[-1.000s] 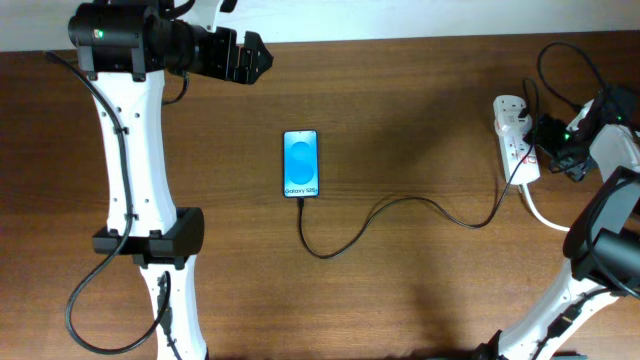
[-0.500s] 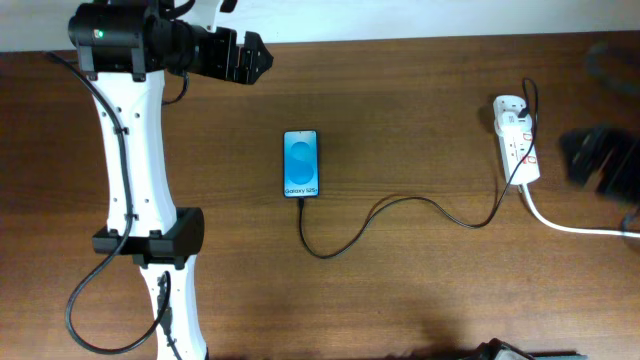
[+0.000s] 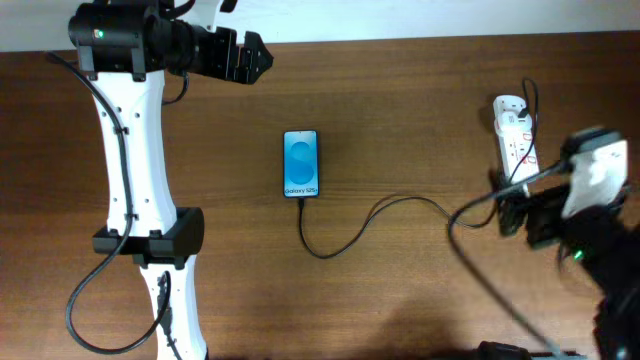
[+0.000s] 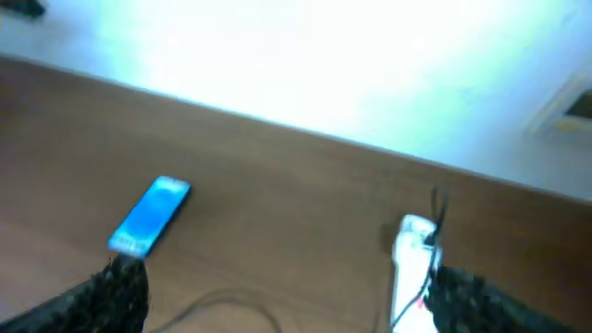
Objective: Plug charger to phone and switch on socket
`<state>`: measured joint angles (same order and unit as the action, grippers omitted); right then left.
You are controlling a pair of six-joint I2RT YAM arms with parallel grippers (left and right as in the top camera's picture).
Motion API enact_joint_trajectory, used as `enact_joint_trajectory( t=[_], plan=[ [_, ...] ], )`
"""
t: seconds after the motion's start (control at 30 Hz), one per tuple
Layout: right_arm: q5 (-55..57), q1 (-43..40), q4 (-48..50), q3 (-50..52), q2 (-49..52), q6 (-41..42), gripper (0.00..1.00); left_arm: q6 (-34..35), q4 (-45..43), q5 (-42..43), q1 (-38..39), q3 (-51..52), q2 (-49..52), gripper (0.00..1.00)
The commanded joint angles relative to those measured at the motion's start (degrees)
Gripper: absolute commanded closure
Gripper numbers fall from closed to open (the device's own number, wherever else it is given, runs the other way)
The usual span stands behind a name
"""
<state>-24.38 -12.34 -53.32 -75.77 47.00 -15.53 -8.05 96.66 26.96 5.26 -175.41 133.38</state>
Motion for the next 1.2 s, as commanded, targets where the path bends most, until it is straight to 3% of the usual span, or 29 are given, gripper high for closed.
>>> enact_joint_trajectory(
  t=[0.0,0.07,0.13,0.2,0.33,0.47,1.0,1.07,1.17],
  plan=[
    [2.1,4.0,22.1,23.3,-12.1,-0.5,0.02,-0.1,0.0,0.2,-0.2,-0.8,-0.8,0.01],
    [2.6,7.3,43.1,43.3,-22.3,-0.5,0.02,-0.1,0.0,0.2,-0.2,-0.8,-0.8,0.01],
    [4.3,9.5,57.4,57.6,-29.8,-0.5,0.02,-0.1,0.1,0.2,-0.2,-0.8,-0.8,0.01],
    [4.8,10.1,62.2,66.1,-35.6,-0.3,0.02,-0.1,0.0,0.2,-0.2,-0.8,-0.8,0.01],
    [4.7,10.1,61.5,75.5,-44.0,1.0,0.02,-0.1,0.0,0.2,-0.2,-0.8,-0.8,0.01],
    [6.3,10.1,50.2,75.5,-46.8,1.0,0.02,-0.1,0.1,0.2,-0.2,-0.8,-0.8,0.01],
    [6.5,10.1,50.3,75.5,-46.8,1.0,0.02,-0.2,0.1,0.0,-0.2,-0.8,-0.4,0.01],
    [6.5,10.1,50.3,75.5,-46.8,1.0,0.02,-0.4,-3.5,-1.7,-0.2,5.7,-3.5,0.01],
    [6.5,10.1,50.3,75.5,-46.8,1.0,0.02,-0.3,-21.8,-1.3,-0.1,34.2,-16.9,0.01]
  ],
)
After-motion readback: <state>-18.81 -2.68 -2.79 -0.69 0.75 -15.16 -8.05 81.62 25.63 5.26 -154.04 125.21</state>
